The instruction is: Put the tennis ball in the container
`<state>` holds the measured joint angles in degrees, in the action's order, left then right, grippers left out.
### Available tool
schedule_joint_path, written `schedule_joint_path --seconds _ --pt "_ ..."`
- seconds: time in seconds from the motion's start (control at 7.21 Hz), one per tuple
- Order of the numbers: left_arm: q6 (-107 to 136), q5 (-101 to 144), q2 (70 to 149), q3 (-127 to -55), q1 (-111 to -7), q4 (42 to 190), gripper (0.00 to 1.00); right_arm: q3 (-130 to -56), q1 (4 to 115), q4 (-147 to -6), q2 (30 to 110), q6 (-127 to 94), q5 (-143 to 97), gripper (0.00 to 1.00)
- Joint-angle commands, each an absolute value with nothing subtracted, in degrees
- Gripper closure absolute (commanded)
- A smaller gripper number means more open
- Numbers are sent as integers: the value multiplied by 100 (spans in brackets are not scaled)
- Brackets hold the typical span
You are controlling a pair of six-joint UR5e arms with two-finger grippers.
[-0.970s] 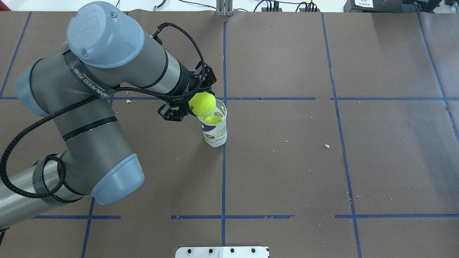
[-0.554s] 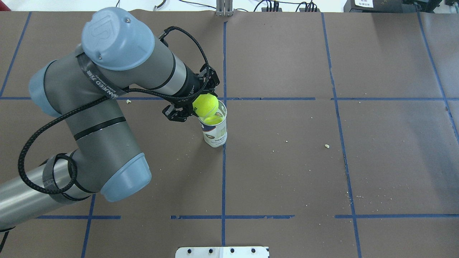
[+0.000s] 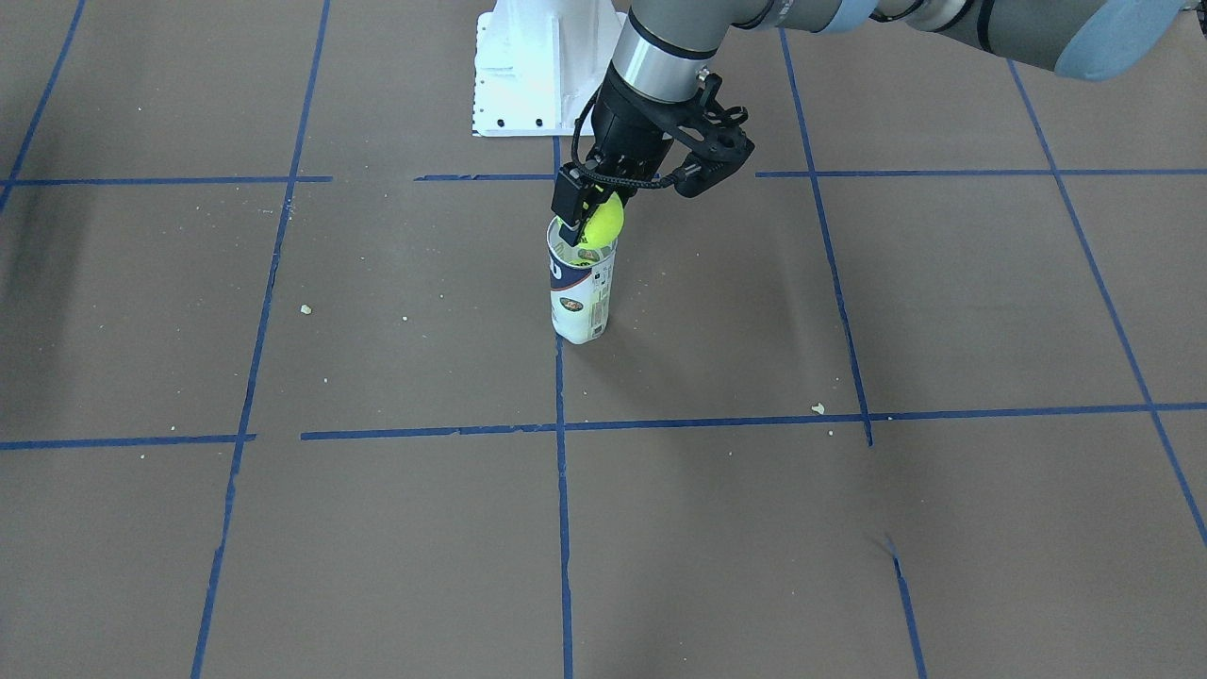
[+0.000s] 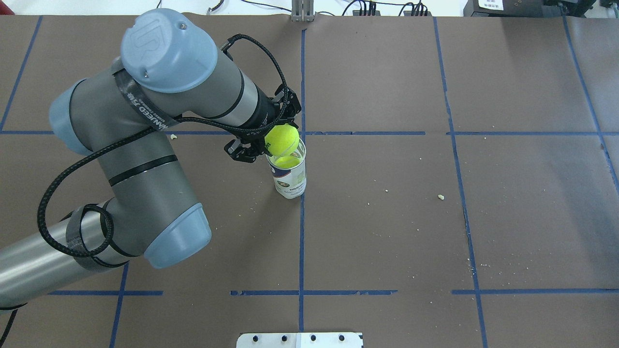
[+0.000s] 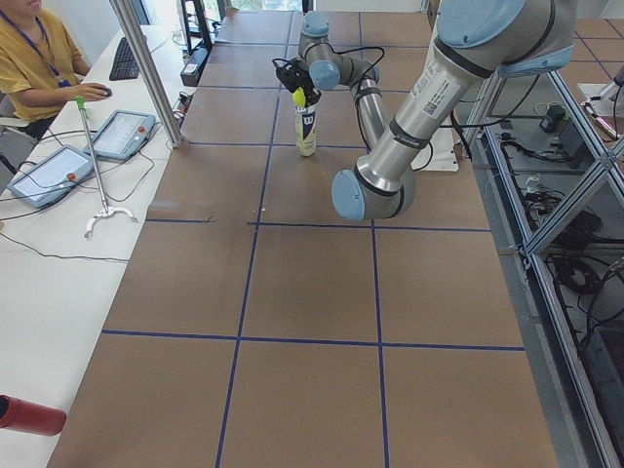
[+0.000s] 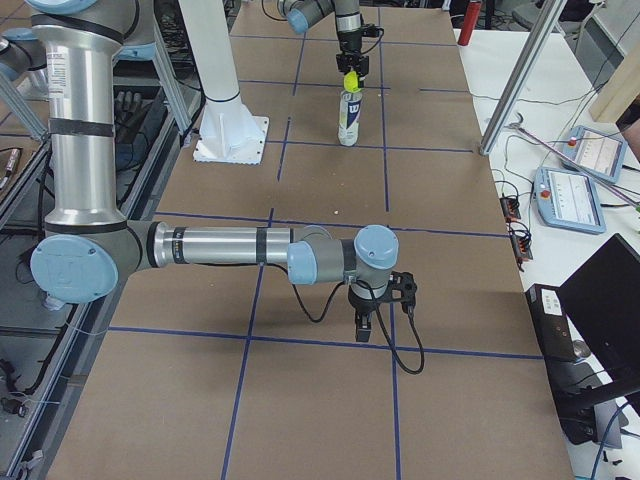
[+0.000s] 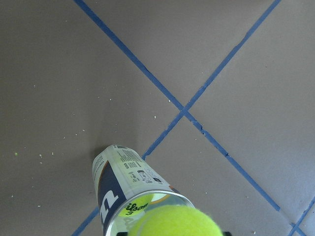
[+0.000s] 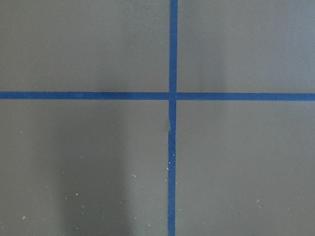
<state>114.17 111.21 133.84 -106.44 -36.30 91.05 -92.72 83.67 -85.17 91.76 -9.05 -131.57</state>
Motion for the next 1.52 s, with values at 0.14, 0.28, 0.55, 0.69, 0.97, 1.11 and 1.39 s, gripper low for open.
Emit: schedule_joint_path --seconds 0.14,0.28,0.55,0.69,0.97,1.11,1.39 --pt "11417 11118 13377 -10670 -3630 9097 0 -9272 8367 -8517 9176 -905 -13157 0" --pt "11417 11109 13368 -10705 -3630 9097 0 -9272 8367 -8517 9176 -905 -13157 0" --pt "10494 11162 12880 -11010 -3735 9053 0 -9272 8367 -8517 9176 -905 -13157 0" --pt "9537 11223 12389 -11430 -4188 9061 0 -9272 8367 -8517 9176 -905 -13157 0" --pt "7157 12423 11221 -11531 -5488 9088 0 -9272 8367 -8517 9176 -905 -13157 0" --pt "5927 12462 10510 -11514 -5850 9157 0 -9272 8367 -8517 9176 -905 -13157 0" --pt "3249 13110 9226 -11243 -7243 9412 0 -9272 8367 -8517 9176 -905 -13157 0"
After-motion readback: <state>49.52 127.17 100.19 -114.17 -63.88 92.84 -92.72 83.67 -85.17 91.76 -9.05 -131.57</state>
